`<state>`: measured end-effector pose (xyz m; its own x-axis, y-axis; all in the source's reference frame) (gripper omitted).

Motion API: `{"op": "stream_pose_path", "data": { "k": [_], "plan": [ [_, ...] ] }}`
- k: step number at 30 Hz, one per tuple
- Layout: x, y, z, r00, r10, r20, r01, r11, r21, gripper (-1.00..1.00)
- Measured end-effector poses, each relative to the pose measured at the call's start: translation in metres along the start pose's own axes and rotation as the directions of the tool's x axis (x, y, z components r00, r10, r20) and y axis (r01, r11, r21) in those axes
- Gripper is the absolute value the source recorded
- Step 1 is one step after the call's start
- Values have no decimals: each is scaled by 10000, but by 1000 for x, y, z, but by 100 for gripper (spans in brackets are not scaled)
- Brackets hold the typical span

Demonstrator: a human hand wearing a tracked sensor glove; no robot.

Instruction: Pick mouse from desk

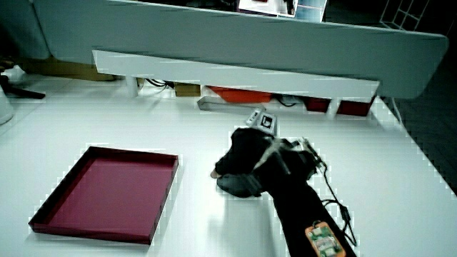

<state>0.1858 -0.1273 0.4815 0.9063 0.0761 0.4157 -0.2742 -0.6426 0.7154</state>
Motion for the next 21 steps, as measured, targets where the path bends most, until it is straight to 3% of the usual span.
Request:
{"op": "stream_pose_path", "data": {
  "k": [11,21],
  "plan": [
    [21,24,-25,9962,-864,133,870,9948,-525,0],
    [23,31,-33,9925,-1159,389,1187,9897,-801,0]
  ]
}}
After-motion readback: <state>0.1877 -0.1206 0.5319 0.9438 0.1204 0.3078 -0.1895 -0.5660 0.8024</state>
